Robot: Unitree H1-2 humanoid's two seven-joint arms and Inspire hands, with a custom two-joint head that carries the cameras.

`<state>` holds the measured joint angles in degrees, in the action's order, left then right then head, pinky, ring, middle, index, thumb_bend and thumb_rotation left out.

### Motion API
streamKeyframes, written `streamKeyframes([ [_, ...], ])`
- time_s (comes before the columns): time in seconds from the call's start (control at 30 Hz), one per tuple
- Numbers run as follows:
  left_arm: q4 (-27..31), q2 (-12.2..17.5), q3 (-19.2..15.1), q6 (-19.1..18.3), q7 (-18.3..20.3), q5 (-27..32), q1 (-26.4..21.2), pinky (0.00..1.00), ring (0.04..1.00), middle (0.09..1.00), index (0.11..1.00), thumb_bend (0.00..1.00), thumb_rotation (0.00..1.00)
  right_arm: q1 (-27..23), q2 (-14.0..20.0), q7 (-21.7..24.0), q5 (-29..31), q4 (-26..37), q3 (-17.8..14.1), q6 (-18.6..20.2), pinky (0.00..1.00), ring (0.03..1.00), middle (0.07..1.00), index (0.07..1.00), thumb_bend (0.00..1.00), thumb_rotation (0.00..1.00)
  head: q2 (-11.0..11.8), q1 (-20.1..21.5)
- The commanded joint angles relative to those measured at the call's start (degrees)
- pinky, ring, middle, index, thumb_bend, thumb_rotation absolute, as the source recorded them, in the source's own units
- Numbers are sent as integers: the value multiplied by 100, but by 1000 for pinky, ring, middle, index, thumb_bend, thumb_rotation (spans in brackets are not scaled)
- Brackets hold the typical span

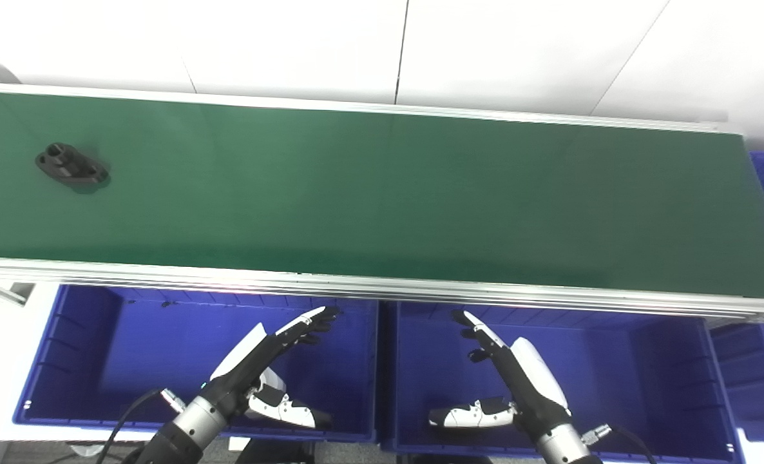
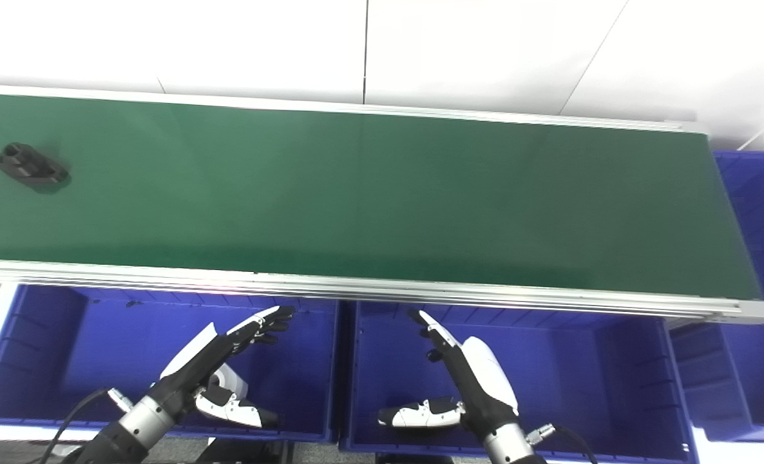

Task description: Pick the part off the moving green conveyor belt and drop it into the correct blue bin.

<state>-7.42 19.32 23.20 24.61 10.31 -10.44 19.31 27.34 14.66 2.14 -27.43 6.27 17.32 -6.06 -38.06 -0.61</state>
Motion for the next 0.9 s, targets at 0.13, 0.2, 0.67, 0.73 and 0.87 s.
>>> streamKeyframes([
  [0.13,-91,-54,114,231,-134,76,-48,812,865,899,890,908,312,58,159,-104,264,-80,-122,-628,653,854,913,930,858,310,327,-715],
  [0.2,-123,-65,128,230,-135,57,-57,805,861,898,888,909,318,49,166,-55,359,-137,-141,-668,628,854,918,933,856,294,356,-763],
  [0.67,-130,-57,171,230,-279,-22,-88,788,847,882,868,915,303,-12,192,-33,300,-172,-124,-586,544,836,922,932,862,276,362,-602],
  [0.73,-108,-53,167,230,-287,-49,-86,788,848,882,869,919,315,-8,173,-47,313,-163,-137,-572,457,780,918,928,866,276,358,-605],
  [0.87,-104,-43,171,229,-298,-39,-97,783,844,880,867,920,308,-18,173,-55,292,-156,-128,-594,481,798,914,927,866,277,352,-568],
])
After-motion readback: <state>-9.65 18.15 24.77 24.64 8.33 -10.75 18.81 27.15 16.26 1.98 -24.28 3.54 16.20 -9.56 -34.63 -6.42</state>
